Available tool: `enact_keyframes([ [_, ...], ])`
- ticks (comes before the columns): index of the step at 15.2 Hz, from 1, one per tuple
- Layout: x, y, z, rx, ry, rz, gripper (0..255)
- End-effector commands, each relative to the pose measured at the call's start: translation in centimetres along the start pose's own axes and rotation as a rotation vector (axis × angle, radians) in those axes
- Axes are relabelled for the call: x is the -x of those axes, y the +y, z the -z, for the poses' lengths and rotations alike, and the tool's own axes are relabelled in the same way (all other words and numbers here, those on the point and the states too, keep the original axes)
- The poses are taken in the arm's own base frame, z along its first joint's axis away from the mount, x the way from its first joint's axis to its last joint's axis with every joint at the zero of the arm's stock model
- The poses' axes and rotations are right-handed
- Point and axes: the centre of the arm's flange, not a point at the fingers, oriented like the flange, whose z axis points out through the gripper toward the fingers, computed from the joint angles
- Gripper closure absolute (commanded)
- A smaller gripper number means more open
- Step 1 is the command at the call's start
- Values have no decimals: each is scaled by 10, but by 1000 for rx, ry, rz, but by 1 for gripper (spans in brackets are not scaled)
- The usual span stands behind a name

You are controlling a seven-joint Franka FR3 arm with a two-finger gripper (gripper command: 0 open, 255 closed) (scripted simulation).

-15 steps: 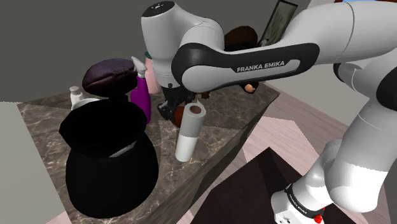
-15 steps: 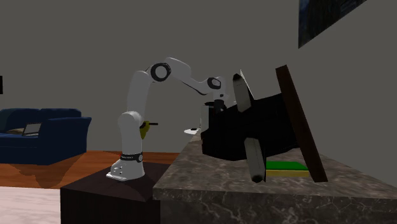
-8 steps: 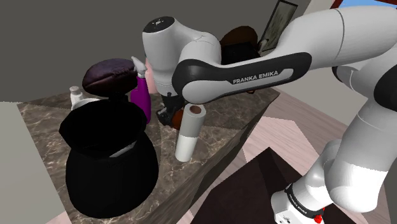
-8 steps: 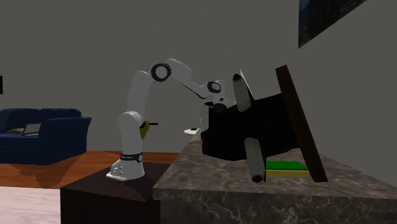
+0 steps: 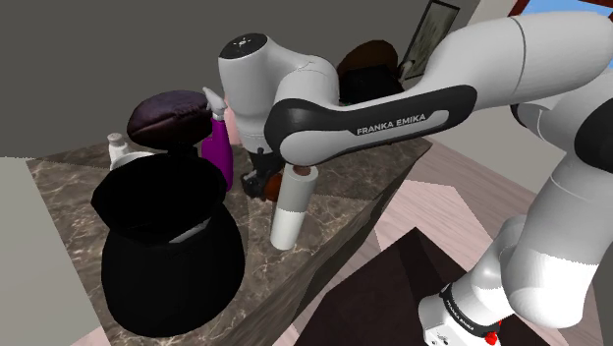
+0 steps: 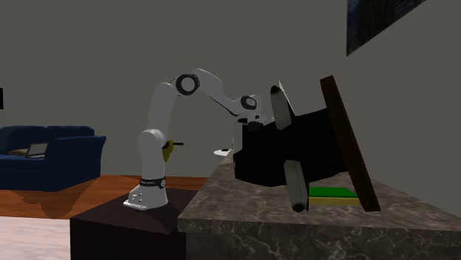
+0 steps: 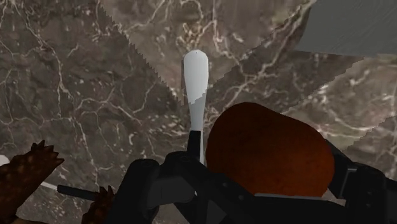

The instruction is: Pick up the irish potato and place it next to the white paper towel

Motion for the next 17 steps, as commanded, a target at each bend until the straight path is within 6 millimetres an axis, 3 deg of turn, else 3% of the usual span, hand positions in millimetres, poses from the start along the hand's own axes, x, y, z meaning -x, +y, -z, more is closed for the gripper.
enact_keyframes([
  [1,2,-3,-4,2,-8,3,0],
  [5,0,0,-3,2,-8,3,0],
  [9,-1,0,47,2,-8,3,0],
  [17,-1,0,47,2,-8,3,0],
])
